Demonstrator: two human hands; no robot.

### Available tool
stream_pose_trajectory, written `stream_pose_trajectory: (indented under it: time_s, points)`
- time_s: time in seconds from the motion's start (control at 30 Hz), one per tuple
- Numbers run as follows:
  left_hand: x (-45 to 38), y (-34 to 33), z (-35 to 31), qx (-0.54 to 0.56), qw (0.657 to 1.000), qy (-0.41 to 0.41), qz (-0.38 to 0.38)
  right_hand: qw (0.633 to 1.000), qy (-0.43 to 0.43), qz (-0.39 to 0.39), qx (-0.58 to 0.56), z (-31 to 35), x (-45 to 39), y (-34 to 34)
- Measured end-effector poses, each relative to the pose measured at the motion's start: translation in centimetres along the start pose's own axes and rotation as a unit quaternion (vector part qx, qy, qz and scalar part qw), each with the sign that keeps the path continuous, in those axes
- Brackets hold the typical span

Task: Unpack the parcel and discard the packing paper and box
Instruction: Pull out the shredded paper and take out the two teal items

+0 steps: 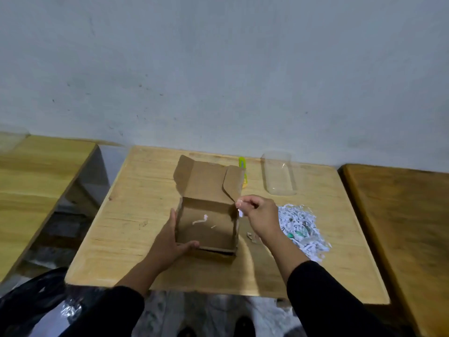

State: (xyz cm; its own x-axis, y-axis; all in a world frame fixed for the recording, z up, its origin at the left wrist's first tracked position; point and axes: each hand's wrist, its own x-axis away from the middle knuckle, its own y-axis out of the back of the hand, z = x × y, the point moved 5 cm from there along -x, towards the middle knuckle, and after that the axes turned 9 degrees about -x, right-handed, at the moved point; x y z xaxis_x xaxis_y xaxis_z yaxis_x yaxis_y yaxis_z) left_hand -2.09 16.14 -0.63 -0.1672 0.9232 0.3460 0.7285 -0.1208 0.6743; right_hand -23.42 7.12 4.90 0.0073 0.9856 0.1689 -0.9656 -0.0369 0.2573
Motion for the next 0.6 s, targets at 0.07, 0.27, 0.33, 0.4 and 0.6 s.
stream_pose_trajectory:
  time_s: [0.07, 0.27, 0.33, 0.4, 0.6]
  points:
    - [0.0, -0.2, -0.1, 0.003, 1.0, 0.006, 0.004, 1.0, -0.002, -0.025, 0.006, 0.0, 0.3, 2.0]
    - [-0.1, -0.2, 0.3, -0.027, 0.999, 0.016, -0.02, 0.991, 0.017, -0.041, 0.129, -1.7, 0.7, 6.3]
    - [0.0, -0.4, 0.6, -0.033, 0.999, 0.018, -0.024, 0.987, 0.003, -0.025, 0.16, -2.9, 0.6, 6.8]
    - [-0.1, -0.5, 0.7, -0.035, 0.999, 0.015, -0.028, 0.985, -0.004, -0.01, 0.174, -3.9, 0.5, 7.3]
    - [-0.3, -0.6, 1.0, -0.023, 0.999, 0.012, -0.048, 0.98, 0.022, -0.012, 0.198, -5.0, -0.2, 7.7]
